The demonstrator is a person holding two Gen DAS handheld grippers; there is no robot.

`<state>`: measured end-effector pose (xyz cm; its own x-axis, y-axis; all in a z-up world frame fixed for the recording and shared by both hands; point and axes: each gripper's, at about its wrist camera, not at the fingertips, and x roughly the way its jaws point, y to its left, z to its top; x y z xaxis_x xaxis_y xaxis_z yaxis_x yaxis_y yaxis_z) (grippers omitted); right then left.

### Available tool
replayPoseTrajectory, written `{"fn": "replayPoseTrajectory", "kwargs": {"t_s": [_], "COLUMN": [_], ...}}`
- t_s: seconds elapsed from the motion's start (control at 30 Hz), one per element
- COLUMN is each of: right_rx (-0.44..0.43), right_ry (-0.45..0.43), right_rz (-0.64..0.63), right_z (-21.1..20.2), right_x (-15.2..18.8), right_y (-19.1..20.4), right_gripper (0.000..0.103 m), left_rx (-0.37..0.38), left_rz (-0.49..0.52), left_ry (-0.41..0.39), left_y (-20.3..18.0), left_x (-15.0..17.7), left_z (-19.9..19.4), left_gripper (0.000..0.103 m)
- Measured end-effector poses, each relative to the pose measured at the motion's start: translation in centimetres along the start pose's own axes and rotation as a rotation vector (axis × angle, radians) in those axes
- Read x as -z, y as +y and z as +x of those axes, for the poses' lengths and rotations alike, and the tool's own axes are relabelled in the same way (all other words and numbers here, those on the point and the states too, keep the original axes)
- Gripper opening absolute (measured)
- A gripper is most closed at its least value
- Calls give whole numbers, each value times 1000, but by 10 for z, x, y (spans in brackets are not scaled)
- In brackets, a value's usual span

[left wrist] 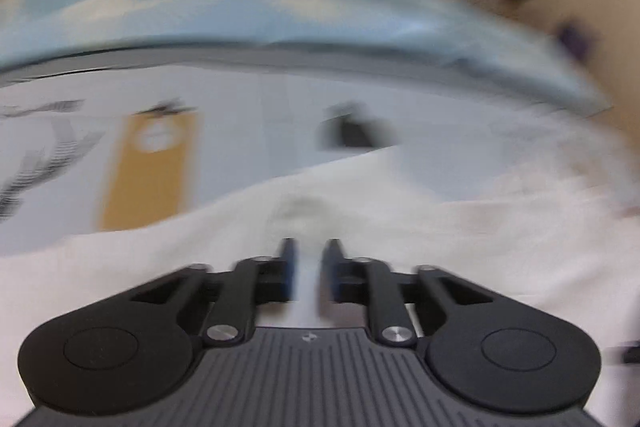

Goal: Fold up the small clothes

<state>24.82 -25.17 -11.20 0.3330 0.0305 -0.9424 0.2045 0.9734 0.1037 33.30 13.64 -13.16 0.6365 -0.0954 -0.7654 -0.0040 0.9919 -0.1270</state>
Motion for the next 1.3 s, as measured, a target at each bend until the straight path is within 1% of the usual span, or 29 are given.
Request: {"fn": "replayPoseTrajectory", "kwargs": {"t_s": [0.03, 0.07, 0.1, 0.17, 0.2, 0.23, 0.27, 0.3, 0.33, 0.37, 0.4, 0.43, 0.47, 0.5, 0.53, 0.57, 0.6, 0.73, 0.8, 0.87, 0.9, 0.93, 0.97, 1.07, 1.1, 1.17, 1.23, 1.3], "right_rx": [-3, -7, -10, -17, -19, -18, -17, -15, -14, -12, -8, -5, -1, 5, 12, 18, 21, 2, -19, -43, -57, -74, -95, -131, -140, -133, -113, -95], "right_ry": [2, 5, 7, 11, 12, 11, 11, 10, 8, 6, 3, 1, 0, -1, -1, -1, -3, -35, -90, -144, -163, -174, -185, -214, -218, -206, -155, -57], "right_rz": [-2, -4, -3, 1, 2, 3, 6, 10, 16, 18, 17, 14, 14, 16, 21, 29, 44, 99, 98, 72, 58, 45, 28, -25, -51, -96, -99, -38], "right_z": [0, 0, 0, -1, -1, -2, -2, -2, -3, -4, -5, -6, -7, -7, -8, -9, -11, -31, -53, -77, -91, -102, -115, -149, -157, -163, -157, -135], "right_x": [0, -1, -2, -3, -4, -4, -5, -5, -6, -5, -5, -4, -4, -3, -2, -2, -2, 0, 3, 11, 17, 23, 31, 59, 72, 101, 129, 154], "right_y": [0, -1, -2, -5, -6, -7, -9, -11, -12, -13, -14, -15, -17, -19, -22, -25, -29, -45, -50, -54, -56, -58, -60, -67, -70, -75, -88, -108], "right_gripper": [43, 43, 43, 43, 43, 44, 44, 44, 44, 44, 44, 45, 45, 45, 45, 45, 45, 44, 44, 43, 42, 39, 35, 35, 35, 35, 35, 35], "left_rx": [26, -7, -64, -209, -239, -225, -162, -132, -166, -233, -311, -364, -391, -368, -318, -262, -224, -126, -74, -30, -16, -3, 10, 34, 32, 23, 34, 22], "left_rz": [-72, -106, -87, -12, -1, -16, -50, -70, -57, -37, -34, -52, -94, -128, -147, -135, -103, -22, 8, 32, 38, 41, 36, -10, -28, -70, -131, -173], "left_ry": [-21, -15, -11, -34, -37, -34, -21, -8, -2, -10, 6, 29, 51, 47, 20, -4, -19, -27, -31, -37, -36, -29, -16, 45, 74, 163, 260, 340], "left_y": [13, 18, 15, 2, -1, 2, 7, 14, 16, 20, 25, 32, 38, 41, 42, 37, 28, 0, -10, -13, -14, -15, -14, -6, -1, 8, 19, 30], "left_x": [-1, -4, -7, -9, -8, -7, -4, 0, 1, 3, 3, -3, -7, -10, -11, -13, -14, -11, -1, 18, 31, 48, 66, 119, 135, 169, 200, 221], "left_z": [1, 1, 1, -6, -8, -11, -11, -9, -5, -6, -8, -12, -19, -29, -44, -61, -77, -139, -175, -212, -230, -248, -262, -286, -289, -291, -286, -280], "left_gripper": [9, 3, 3, 3, 3, 3, 3, 3, 3, 3, 3, 3, 3, 3, 3, 3, 5, 5, 5, 5, 5, 5, 5, 5, 5, 5, 6, 10]}}
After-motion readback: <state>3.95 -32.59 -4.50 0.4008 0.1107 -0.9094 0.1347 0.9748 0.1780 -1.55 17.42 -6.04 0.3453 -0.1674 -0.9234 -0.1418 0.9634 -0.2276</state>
